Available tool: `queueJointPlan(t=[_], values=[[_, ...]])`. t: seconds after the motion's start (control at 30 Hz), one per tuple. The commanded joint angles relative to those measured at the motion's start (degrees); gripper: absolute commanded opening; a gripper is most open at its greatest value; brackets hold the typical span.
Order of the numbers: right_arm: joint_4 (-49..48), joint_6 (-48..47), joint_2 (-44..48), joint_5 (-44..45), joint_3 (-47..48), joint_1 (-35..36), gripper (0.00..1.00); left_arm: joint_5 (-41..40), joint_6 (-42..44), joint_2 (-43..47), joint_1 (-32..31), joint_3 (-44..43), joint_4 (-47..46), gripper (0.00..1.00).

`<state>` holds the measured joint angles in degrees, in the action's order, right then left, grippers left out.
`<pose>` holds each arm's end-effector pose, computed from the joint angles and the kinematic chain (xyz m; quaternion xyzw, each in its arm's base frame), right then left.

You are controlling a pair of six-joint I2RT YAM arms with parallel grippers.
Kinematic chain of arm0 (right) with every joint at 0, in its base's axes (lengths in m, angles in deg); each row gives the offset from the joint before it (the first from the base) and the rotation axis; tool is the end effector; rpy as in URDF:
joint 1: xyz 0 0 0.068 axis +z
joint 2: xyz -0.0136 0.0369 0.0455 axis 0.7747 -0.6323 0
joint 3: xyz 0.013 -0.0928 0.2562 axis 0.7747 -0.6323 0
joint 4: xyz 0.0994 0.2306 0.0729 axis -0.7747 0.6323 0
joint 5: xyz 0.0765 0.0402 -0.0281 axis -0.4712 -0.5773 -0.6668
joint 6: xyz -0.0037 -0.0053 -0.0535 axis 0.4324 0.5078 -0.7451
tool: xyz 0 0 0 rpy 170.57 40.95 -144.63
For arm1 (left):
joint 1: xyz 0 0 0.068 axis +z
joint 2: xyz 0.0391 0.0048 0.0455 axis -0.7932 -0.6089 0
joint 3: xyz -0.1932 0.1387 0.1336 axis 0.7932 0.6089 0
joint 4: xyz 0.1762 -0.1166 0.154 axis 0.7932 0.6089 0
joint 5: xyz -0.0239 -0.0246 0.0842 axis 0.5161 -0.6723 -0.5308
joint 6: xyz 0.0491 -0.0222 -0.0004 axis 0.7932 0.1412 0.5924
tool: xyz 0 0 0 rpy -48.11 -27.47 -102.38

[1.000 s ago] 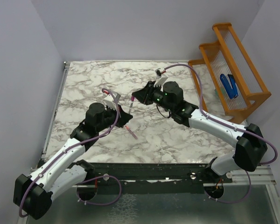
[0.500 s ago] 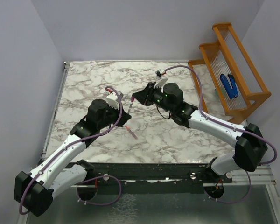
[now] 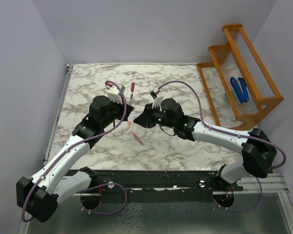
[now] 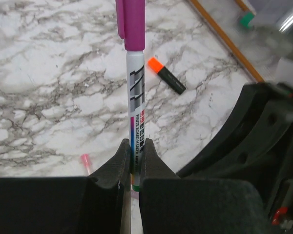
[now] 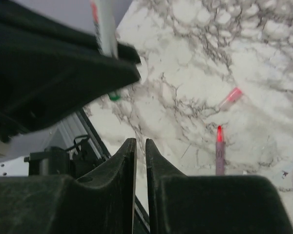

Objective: Insert the pens into the pen caps

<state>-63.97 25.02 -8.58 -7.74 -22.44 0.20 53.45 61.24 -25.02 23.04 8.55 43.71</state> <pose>0.2139 0.2710 0.2857 -0.1358 0.7822 0.4542 0.4042 0.1934 -0.1148 0.3125 0.1421 0.8024 -0.2691 0.5134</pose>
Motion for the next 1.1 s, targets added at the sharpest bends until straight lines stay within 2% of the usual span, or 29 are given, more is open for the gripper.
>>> queueJointPlan(t=[0.0,0.23,0.37,0.43,0.5,0.6,0.67,0.8,0.9,1.07], values=[[3.13,0.68,-1.15,-3.61,-1.20,1.32,0.17,-3.91,1.36,-0.34,0.01,-2.36,-3.28,0.00],[3.49,0.03,-0.92,-2.29,-1.63,1.62,0.18,-3.53,1.35,-1.24,0.01,-2.18,-3.06,0.00],[3.67,-1.94,1.67,2.49,-2.25,1.18,0.30,-3.49,1.77,-1.48,0.01,-2.27,-2.41,0.00],[1.75,-3.08,3.58,2.11,-3.53,-0.89,0.36,-3.38,1.95,-1.11,0.01,-2.07,-2.39,0.00],[-2.82,-3.11,5.45,-0.58,-6.01,-4.28,0.46,-2.45,2.24,-0.72,0.01,-1.76,-2.63,0.00],[-14.58,-1.82,8.02,-7.94,-11.00,-10.48,0.59,0.95,3.10,-0.13,0.01,-1.20,-3.68,0.00],[-22.56,-1.10,8.62,-12.06,-12.83,-13.25,0.63,4.47,3.63,-0.05,0.01,-0.69,-4.56,0.00],[-34.22,-0.76,5.68,-21.57,-9.98,-14.85,0.63,11.55,4.04,-0.43,0.01,0.05,-6.39,0.00],[-40.83,0.81,2.12,-27.45,-6.42,-14.85,0.62,13.92,3.99,-1.12,0.01,-0.06,-6.73,0.00],[-44.28,1.85,-2.06,-30.01,-2.06,-14.86,0.60,14.95,4.13,-1.32,0.01,-0.17,-6.31,0.00]])
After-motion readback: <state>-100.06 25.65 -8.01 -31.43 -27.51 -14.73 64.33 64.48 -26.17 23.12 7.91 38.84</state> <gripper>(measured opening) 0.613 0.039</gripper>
